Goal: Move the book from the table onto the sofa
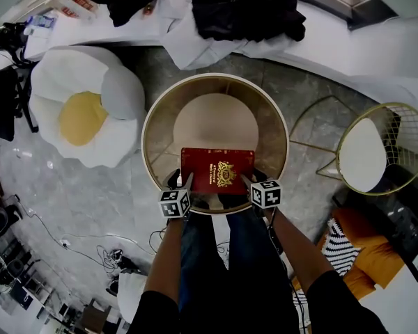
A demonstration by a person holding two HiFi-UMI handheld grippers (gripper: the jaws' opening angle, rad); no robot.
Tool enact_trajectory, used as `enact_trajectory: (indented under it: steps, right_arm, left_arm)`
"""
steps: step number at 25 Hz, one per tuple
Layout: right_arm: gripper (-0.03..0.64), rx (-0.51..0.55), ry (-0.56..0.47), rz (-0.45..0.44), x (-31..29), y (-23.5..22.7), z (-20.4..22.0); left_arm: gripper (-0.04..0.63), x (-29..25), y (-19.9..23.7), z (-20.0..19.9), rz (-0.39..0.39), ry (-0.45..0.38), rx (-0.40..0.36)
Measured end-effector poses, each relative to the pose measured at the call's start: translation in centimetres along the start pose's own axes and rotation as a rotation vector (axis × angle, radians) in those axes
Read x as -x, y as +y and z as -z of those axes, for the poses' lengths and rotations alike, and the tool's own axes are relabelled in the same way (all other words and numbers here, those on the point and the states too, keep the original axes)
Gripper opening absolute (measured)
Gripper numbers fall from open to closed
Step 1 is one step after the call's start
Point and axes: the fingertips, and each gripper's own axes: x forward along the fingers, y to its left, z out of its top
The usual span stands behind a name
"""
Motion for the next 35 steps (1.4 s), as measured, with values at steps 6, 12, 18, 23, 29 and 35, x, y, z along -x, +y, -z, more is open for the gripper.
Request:
enact_trajectory:
  steps: [6,12,18,23,29,35]
  right_arm:
    - [0.219,-0.018,-0.01,-0.015,-0.2,0.2,0.1]
    - [0.222,-0.078,0.003,-0.055,-0.4,0.2,0.3]
    - [0.247,-0.076,-0.003,-0.058,0.2,1.4,-0.2]
    - [0.229,-0.035,-0.042,-0.02,2.1,4.0,-1.2]
    - [0.227,0.03,-0.072,-0.011,4.3,9.6,-2.4]
    - [0.227,0.118,-0.074,-0.01,4.8,19.9,-2.1]
  left_arm:
    - [0.224,-0.8,0.4,1.0,0.037,0.049,0.053]
    - [0.23,-1.4,0.0,1.4,0.083,0.078,0.015]
    - [0.23,0.1,-0.3,0.8,0.048,0.054,-0.023]
    - [0.23,3.4,0.3,0.1,0.038,0.004,-0.011]
    - [0.23,8.8,2.2,-0.2,0.051,-0.046,0.026]
    - [0.23,17.4,8.1,0.9,0.02,-0.11,0.076]
